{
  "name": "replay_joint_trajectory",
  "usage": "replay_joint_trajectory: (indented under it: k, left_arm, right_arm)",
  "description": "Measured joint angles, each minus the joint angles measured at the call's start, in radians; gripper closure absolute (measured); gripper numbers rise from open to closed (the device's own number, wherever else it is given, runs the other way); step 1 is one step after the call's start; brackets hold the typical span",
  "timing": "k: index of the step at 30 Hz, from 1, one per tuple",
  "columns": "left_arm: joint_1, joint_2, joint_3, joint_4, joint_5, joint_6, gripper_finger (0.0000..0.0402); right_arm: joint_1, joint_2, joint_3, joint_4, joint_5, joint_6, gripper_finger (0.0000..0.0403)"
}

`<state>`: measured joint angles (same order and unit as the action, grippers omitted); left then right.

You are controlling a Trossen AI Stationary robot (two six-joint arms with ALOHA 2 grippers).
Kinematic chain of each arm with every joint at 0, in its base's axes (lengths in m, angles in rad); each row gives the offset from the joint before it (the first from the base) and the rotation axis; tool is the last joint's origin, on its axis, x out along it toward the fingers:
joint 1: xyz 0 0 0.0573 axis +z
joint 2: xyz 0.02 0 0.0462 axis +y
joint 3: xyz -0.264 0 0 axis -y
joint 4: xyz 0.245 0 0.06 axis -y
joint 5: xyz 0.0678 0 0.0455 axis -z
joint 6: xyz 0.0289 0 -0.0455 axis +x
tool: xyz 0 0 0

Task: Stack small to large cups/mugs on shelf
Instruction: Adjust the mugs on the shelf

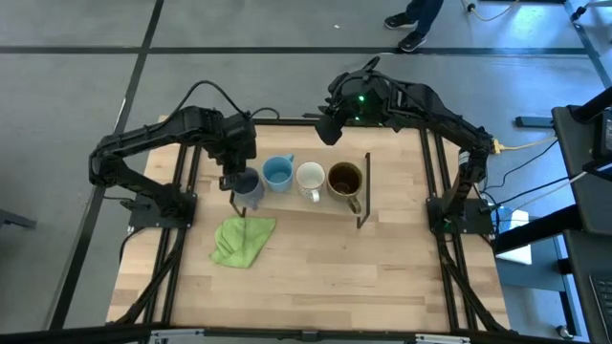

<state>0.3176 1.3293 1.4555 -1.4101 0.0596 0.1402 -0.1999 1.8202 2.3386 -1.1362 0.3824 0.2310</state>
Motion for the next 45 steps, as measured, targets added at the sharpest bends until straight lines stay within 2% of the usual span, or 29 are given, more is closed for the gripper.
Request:
replay_joint_trajectory:
  k: [8, 22, 30, 35, 45]
  left_arm:
    - [0.008, 0.0, 0.002, 0.016, -0.044, 0.002, 0.0389]
    - [0.016, 0.0, 0.003, 0.024, -0.016, 0.003, 0.0386]
    - [0.064, 0.01, 0.1, 0.011, -0.022, 0.028, 0.0386]
    - [0.081, 0.041, 0.121, -0.05, 0.039, 0.05, 0.039]
    - [0.067, 0.113, 0.121, -0.071, 0.037, 0.088, 0.039]
  right_arm:
    - [-0.001, 0.0, 0.0, -0.004, 0.0, 0.0, 0.027]
    - [-0.001, 0.002, 0.0, -0.007, 0.0, 0.002, 0.027]
    - [-0.001, 0.026, -0.005, -0.038, -0.002, 0.026, 0.027]
    - [-0.001, 0.031, -0.005, -0.027, -0.025, 0.027, 0.027]
    - [-0.001, 0.033, -0.005, -0.015, -0.019, 0.025, 0.027]
